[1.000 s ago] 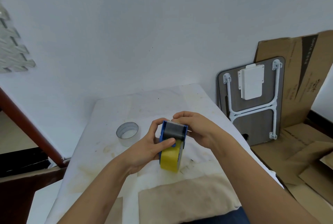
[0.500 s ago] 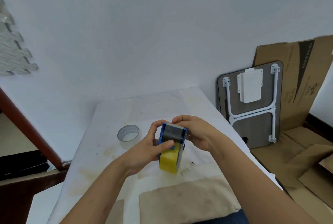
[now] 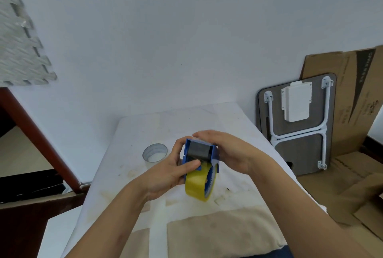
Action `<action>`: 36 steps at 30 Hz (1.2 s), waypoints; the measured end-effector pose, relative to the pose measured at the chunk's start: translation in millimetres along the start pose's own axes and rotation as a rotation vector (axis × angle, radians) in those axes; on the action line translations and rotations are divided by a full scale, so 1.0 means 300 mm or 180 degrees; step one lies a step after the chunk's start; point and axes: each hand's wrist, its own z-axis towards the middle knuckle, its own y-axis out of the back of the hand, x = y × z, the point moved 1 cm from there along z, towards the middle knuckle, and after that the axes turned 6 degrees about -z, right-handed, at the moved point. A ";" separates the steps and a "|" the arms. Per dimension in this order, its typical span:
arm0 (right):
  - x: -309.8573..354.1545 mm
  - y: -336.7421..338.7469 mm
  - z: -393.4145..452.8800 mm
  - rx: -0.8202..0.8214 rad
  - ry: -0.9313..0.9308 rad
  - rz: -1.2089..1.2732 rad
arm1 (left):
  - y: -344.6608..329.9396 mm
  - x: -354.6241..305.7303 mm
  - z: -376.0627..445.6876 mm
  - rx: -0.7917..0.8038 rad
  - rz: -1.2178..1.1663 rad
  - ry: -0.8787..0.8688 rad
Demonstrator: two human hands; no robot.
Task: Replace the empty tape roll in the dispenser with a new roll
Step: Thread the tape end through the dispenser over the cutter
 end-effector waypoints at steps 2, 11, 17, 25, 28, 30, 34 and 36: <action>-0.031 -0.007 0.005 0.0056 -0.0060 0.0124 | 0.010 -0.005 0.001 0.0024 0.0001 0.0035; -0.035 0.024 0.002 0.0078 -0.0119 0.0550 | 0.032 -0.028 0.039 0.0490 -0.0726 0.0011; -0.035 0.082 0.018 0.0252 -0.0235 0.0975 | 0.030 -0.031 0.086 0.0684 -0.1127 0.0143; -0.055 0.083 0.029 0.0633 -0.0138 0.0855 | 0.044 -0.065 0.124 0.0988 -0.0869 0.0343; -0.071 0.092 0.033 0.0772 -0.0106 0.0945 | 0.061 -0.066 0.140 0.1153 -0.0935 0.0341; -0.078 0.094 0.042 0.0774 -0.0105 0.0931 | 0.076 -0.060 0.158 0.1160 -0.0954 0.0335; -0.083 0.104 0.057 0.0651 -0.0163 0.0873 | 0.078 -0.060 0.187 0.0889 -0.0727 0.0349; -0.088 0.119 0.070 0.0586 -0.0163 0.0835 | 0.078 -0.066 0.202 0.0595 -0.0649 0.0370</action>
